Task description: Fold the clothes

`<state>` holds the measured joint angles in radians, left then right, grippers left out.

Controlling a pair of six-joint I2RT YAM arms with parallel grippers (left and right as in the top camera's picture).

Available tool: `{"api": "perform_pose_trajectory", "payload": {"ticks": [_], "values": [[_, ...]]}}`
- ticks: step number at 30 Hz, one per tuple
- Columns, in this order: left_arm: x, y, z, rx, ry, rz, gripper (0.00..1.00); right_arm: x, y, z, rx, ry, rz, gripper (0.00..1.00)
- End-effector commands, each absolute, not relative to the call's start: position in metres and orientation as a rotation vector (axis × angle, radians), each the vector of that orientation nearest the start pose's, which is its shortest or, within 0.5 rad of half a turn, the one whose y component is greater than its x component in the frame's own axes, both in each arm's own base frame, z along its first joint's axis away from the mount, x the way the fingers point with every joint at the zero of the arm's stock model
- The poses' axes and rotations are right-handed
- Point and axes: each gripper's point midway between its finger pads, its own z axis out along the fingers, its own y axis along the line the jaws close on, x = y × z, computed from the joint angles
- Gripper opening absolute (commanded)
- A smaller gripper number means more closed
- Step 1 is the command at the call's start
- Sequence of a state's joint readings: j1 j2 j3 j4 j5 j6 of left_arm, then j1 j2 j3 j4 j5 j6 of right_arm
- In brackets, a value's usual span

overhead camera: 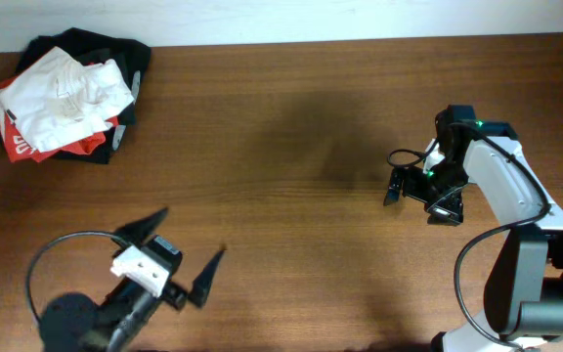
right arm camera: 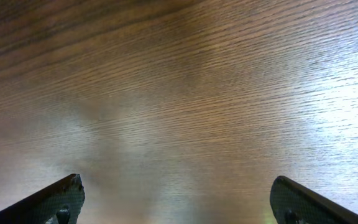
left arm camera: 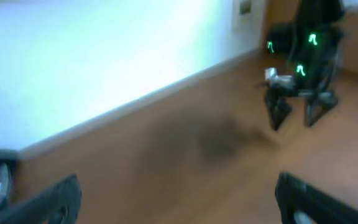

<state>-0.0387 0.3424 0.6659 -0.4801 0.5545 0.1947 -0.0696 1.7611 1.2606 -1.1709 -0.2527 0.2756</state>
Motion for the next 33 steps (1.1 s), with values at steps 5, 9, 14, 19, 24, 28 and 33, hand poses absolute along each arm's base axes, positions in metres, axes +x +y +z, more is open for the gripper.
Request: {"api": "perform_pose_trajectory", "payload": {"ticks": [5, 9, 14, 19, 24, 28, 33], "values": [[0.231, -0.057, 0.253, 0.397, 1.393, -0.076, 0.99, 0.295, 0.021, 0.071, 0.563, 3.182, 0.393, 0.99], [0.237, -0.037, 0.239, 0.275, 1.383, -0.023, 0.99, 0.295, 0.021, 0.071, 0.563, 3.181, 0.393, 0.99], [0.242, -0.010, 0.219, 0.061, 1.397, -0.013, 0.99, 0.295, 0.021, 0.071, 0.563, 3.182, 0.393, 0.99], [0.247, 0.001, 0.181, 0.015, 1.551, 0.031, 0.99, 0.295, 0.021, 0.071, 0.563, 3.182, 0.393, 0.99], [0.246, -0.009, 0.157, 0.062, 1.646, -0.016, 0.99, 0.295, 0.021, 0.071, 0.563, 3.182, 0.393, 0.99], [0.246, -0.009, 0.157, 0.061, 1.647, -0.016, 0.99, 0.295, 0.021, 0.071, 0.563, 3.182, 0.393, 0.99], [0.246, -0.009, 0.157, 0.061, 1.647, -0.016, 0.99, 0.295, 0.021, 0.071, 0.563, 3.182, 0.392, 0.99]]}}
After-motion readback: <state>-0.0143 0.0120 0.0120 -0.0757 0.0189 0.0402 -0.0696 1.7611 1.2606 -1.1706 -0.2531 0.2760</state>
